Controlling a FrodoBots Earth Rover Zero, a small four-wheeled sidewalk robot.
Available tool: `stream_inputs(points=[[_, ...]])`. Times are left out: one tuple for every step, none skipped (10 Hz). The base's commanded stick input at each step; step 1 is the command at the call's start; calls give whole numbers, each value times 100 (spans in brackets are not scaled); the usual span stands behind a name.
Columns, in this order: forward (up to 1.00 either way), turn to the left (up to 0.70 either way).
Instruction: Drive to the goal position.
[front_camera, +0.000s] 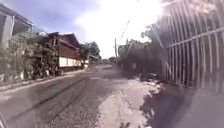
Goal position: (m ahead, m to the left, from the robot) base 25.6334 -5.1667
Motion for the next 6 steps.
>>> stream_inputs(points=[[100,0],[100,0],[100,0],[100,0],[100,0],[100,0]])
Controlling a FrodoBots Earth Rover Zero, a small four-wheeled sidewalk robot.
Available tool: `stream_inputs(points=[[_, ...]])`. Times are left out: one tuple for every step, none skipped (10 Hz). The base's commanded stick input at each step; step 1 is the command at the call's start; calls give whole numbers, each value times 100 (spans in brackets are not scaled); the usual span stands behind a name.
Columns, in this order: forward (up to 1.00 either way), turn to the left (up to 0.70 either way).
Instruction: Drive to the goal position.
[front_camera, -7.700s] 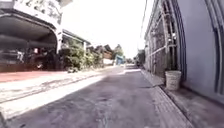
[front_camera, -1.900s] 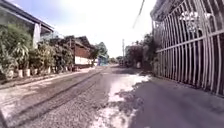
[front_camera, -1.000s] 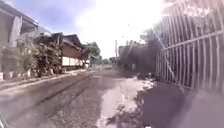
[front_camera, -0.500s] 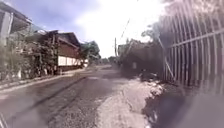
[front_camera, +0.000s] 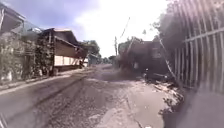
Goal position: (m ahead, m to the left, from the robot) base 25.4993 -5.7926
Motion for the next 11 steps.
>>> stream_inputs(points=[[100,0],[100,0],[100,0],[100,0],[100,0],[100,0],[100,0],[100,0],[100,0],[100,0],[100,0]])
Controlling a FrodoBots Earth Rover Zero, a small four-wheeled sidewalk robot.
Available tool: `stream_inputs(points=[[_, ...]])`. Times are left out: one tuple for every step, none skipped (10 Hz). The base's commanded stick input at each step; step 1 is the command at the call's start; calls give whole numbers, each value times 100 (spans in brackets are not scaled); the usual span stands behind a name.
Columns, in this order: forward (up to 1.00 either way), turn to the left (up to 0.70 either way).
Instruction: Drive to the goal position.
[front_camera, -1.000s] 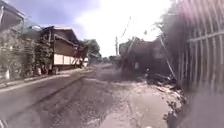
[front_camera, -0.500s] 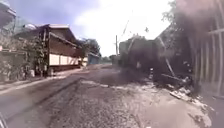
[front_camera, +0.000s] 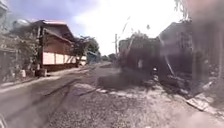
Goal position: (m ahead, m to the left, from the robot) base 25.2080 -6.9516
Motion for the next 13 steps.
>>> stream_inputs(points=[[100,0],[100,0],[100,0],[100,0],[100,0],[100,0],[100,0],[100,0],[100,0],[100,0],[100,0],[100,0],[100,0]])
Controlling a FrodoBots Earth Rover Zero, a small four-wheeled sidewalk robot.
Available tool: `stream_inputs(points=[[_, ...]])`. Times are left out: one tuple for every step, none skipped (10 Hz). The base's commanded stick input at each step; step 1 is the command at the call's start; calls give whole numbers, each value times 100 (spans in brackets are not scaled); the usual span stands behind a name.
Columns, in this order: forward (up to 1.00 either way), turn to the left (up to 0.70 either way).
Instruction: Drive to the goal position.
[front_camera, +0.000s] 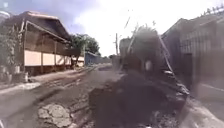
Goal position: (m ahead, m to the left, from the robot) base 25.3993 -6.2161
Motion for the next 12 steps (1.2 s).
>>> stream_inputs(points=[[100,0],[100,0],[100,0],[100,0],[100,0],[100,0],[100,0],[100,0],[100,0],[100,0],[100,9],[100,27]])
